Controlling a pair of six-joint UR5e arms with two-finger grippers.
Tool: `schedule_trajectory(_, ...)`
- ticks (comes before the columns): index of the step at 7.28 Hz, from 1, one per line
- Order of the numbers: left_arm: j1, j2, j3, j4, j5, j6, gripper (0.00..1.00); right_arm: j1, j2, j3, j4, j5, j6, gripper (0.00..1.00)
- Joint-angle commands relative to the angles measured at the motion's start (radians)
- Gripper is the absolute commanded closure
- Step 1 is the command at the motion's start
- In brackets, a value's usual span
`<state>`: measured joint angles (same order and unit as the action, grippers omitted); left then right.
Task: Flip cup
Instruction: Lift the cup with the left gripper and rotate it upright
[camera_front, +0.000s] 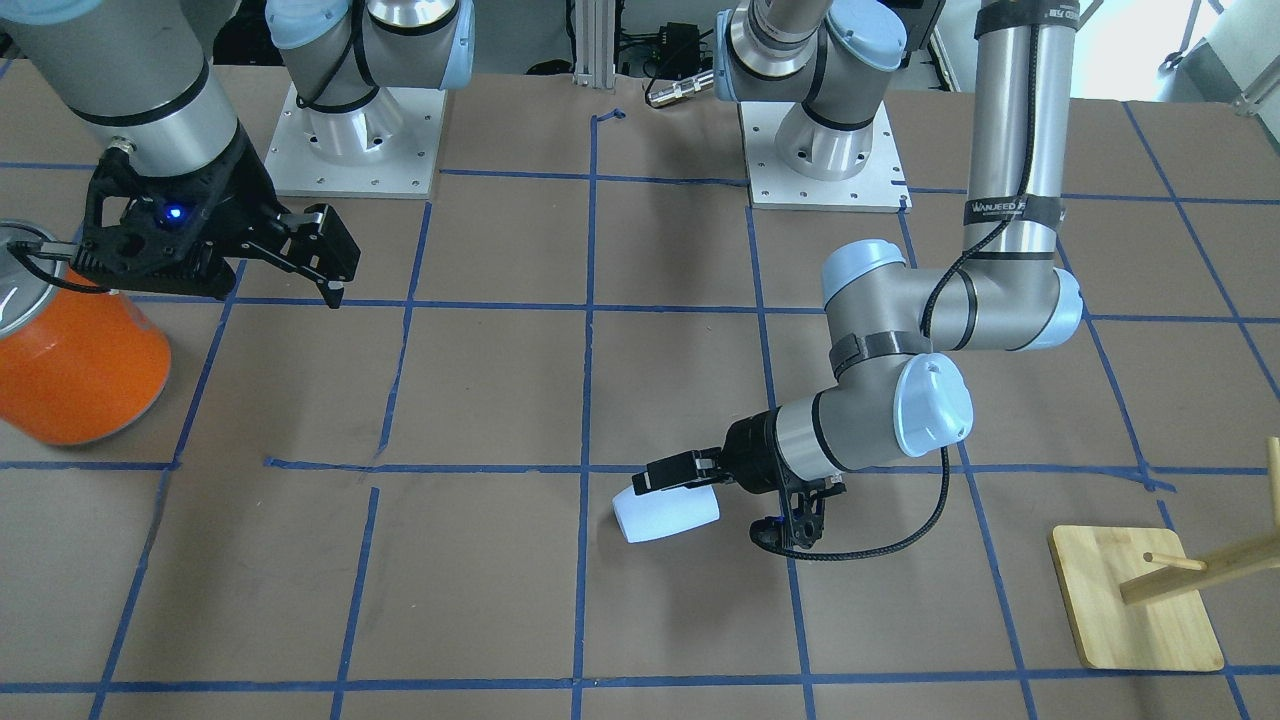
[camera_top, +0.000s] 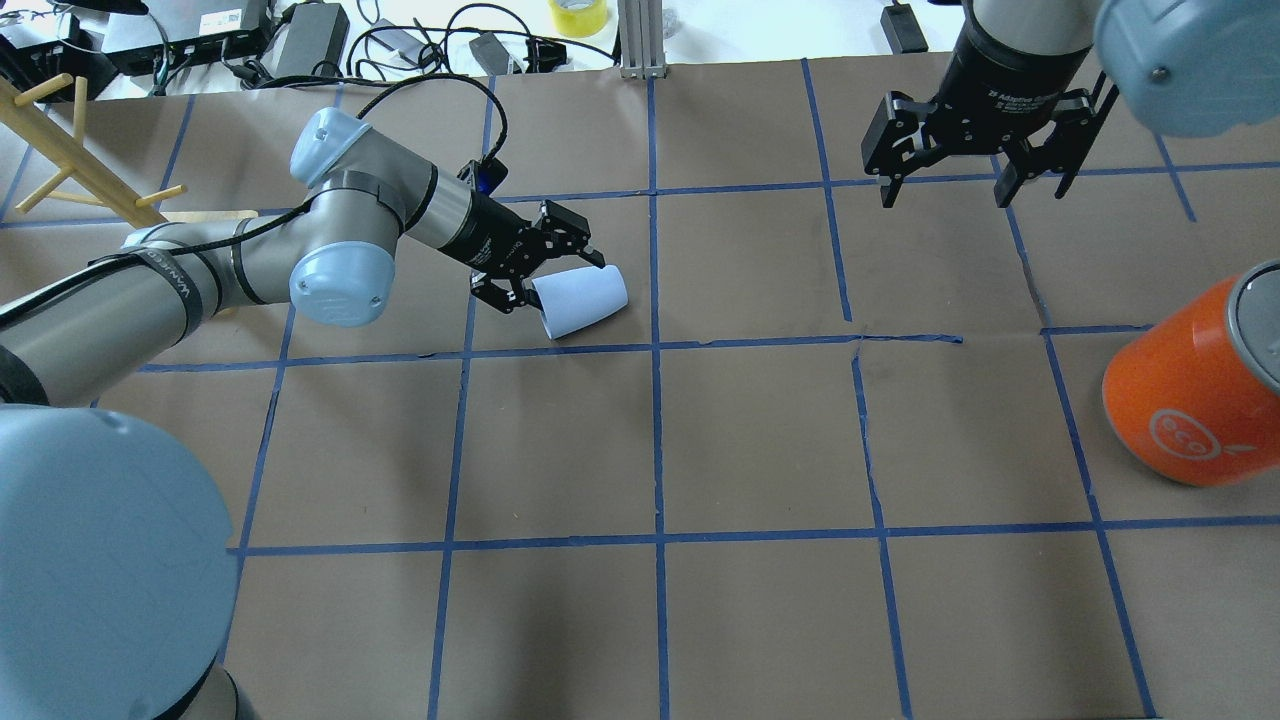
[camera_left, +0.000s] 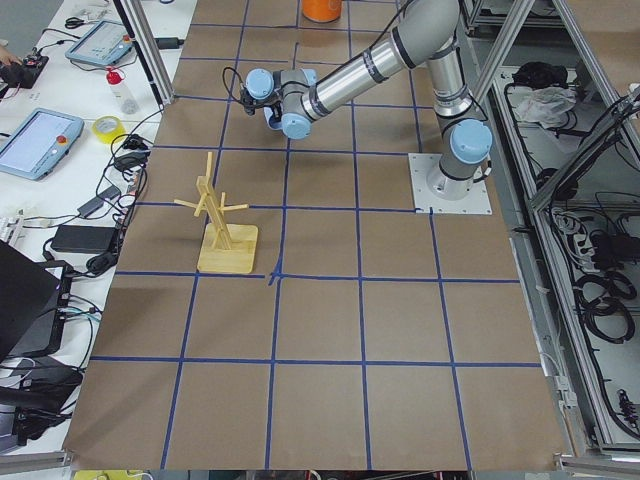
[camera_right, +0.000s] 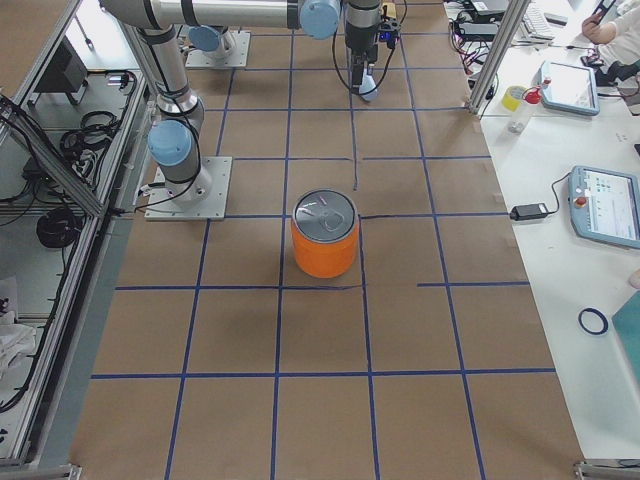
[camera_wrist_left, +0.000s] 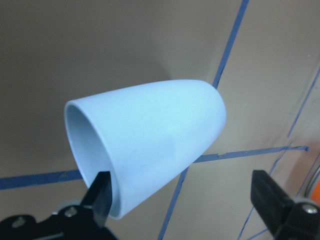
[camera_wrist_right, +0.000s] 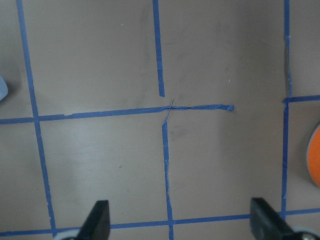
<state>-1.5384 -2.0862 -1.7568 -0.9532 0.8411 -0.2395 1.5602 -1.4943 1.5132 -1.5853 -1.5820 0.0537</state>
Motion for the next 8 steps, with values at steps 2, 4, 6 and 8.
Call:
schedule_trajectory(2,0.006,-0.026,0.010,0.016,-0.057,-0.026,1.00,-0.003,0.000,0.001,-0.002,-0.009,-0.003,0.00)
schedule_trajectory(4,0.006,-0.018,0.011,0.042,-0.054,-0.067,1.00,0.000,-0.006,0.001,-0.005,-0.012,0.000,0.00)
schedule_trajectory(6,0.006,0.001,0.016,0.082,-0.053,-0.270,1.00,0.001,-0.006,0.002,-0.010,-0.012,0.000,0.00)
schedule_trajectory(8,0.006,0.023,0.089,0.107,0.103,-0.401,1.00,0.000,-0.004,0.002,-0.010,-0.013,-0.003,0.00)
